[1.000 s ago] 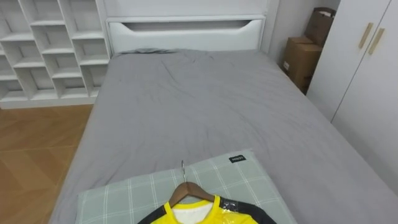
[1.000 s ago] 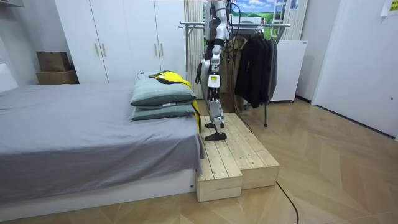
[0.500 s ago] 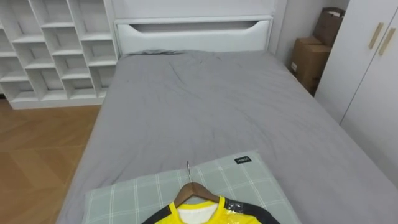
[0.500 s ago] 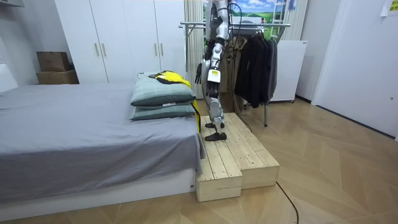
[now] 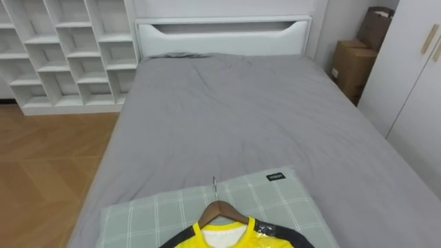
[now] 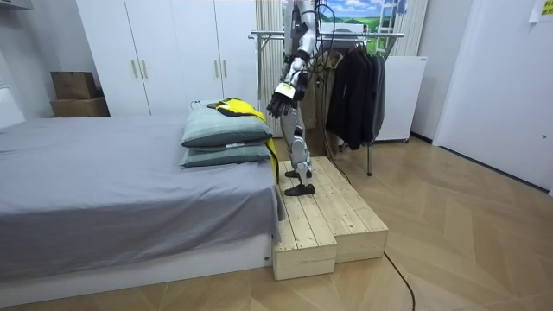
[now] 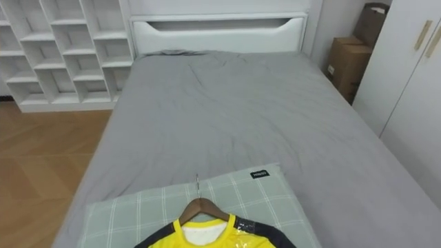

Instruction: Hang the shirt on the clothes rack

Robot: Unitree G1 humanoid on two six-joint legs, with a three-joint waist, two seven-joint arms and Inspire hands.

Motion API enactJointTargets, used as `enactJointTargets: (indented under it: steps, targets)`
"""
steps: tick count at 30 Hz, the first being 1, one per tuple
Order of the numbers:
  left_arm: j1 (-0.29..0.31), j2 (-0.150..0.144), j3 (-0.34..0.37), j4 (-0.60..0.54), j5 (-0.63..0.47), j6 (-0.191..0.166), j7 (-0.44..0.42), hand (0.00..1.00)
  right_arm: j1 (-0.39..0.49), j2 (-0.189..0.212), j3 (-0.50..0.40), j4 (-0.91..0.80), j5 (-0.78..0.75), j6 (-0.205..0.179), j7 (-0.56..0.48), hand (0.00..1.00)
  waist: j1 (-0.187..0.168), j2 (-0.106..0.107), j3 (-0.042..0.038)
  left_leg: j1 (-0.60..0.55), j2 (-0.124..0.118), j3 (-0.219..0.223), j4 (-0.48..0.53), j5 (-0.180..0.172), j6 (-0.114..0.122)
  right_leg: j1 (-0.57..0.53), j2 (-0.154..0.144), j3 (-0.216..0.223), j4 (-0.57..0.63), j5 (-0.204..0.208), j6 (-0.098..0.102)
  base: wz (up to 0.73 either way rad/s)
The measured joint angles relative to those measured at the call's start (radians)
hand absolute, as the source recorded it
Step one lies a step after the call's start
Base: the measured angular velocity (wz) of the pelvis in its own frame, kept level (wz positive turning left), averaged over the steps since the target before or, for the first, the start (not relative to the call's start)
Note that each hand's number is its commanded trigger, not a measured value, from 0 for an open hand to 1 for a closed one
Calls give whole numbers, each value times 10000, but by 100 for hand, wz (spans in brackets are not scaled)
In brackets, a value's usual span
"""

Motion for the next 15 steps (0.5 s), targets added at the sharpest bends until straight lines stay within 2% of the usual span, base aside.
enactJointTargets:
  steps: [4,8,15]
  targets:
    - [40,-3,-405,-90,442,-270,414,0,118,-14,-4,-70,-12,-117,25,0,-183,44,-28,200,3,44,-91,1,-1,60,6,37,16,1,0,-2]
    - [40,5,-496,-145,931,-530,439,0,201,-36,-10,-145,-83,-228,132,0,-227,50,-28,353,22,177,-183,1,-1,88,5,94,30,3,0,-10]
    - [-34,122,-1347,-153,1568,-615,417,0,127,-68,96,-122,-99,-303,137,0,-373,27,-3,495,18,175,-283,3,3,190,0,76,24,3,1,1]
